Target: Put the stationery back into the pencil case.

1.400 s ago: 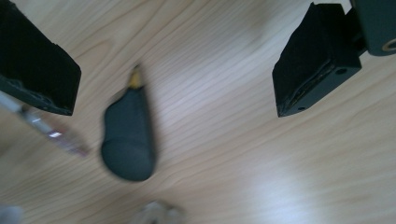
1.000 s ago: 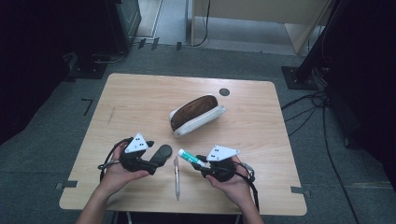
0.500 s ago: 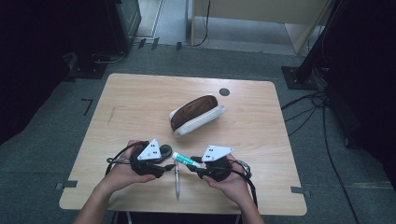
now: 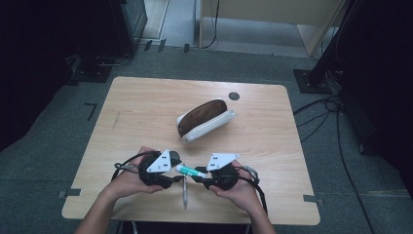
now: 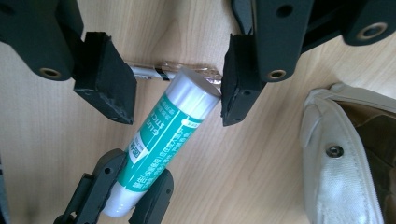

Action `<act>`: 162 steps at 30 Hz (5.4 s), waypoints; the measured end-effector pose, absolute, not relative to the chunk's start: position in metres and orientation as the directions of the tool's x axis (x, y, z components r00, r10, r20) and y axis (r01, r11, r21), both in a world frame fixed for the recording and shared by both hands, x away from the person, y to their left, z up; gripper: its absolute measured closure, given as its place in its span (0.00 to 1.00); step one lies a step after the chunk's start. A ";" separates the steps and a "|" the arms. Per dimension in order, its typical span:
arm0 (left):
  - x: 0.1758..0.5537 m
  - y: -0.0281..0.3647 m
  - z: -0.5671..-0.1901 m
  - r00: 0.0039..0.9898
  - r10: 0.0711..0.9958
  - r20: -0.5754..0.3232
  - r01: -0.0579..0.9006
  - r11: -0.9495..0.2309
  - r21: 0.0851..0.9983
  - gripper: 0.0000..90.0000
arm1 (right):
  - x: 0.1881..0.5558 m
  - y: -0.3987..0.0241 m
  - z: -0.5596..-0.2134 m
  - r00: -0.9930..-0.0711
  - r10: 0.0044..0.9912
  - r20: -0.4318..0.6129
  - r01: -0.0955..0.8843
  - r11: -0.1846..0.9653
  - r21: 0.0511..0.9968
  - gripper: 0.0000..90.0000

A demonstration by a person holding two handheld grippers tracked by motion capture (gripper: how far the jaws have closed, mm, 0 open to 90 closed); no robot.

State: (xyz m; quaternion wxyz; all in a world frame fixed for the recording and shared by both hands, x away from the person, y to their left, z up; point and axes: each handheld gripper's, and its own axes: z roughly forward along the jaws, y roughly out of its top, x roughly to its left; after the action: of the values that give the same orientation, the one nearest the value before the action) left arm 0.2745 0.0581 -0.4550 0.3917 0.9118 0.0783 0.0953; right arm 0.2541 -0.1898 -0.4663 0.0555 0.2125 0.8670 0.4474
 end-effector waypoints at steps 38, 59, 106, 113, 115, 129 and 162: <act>0.277 0.058 -0.462 0.999 0.025 0.037 -0.006 -0.743 0.669 0.74 | 0.264 -0.194 -0.472 -0.950 0.282 0.131 0.264 0.510 0.819 0.77; 0.296 0.088 -0.444 0.967 0.252 -0.019 0.178 -0.623 0.762 0.75 | 0.257 -0.263 -0.477 -0.691 0.707 0.148 0.443 0.253 0.860 0.15; 0.327 0.092 -0.412 0.906 0.415 -0.087 0.291 -0.459 0.840 0.76 | 0.229 -0.335 -0.526 -0.313 0.949 0.026 0.670 0.202 0.714 0.00; 0.333 0.093 -0.403 0.890 0.446 -0.094 0.306 -0.431 0.849 0.76 | 0.229 -0.335 -0.526 -0.314 0.949 0.026 0.670 0.203 0.714 0.00; 0.335 0.093 -0.400 0.885 0.457 -0.092 0.310 -0.429 0.849 0.76 | 0.229 -0.335 -0.526 -0.315 0.949 0.027 0.672 0.203 0.712 0.00; 0.356 0.091 -0.377 0.848 0.523 -0.087 0.323 -0.380 0.867 0.76 | 0.229 -0.335 -0.526 -0.313 0.949 0.027 0.673 0.202 0.711 0.00; 0.400 0.026 -0.402 0.833 0.553 -0.029 0.312 -0.426 0.849 0.76 | 0.228 -0.335 -0.526 -0.319 0.947 0.027 0.673 0.206 0.711 0.00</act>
State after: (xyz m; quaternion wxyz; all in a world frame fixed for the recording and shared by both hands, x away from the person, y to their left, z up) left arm 0.4000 0.0259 -0.4019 0.4689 0.8345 0.2593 0.1283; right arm 0.2283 -0.3347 -0.5263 0.2144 0.5426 0.7464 0.3201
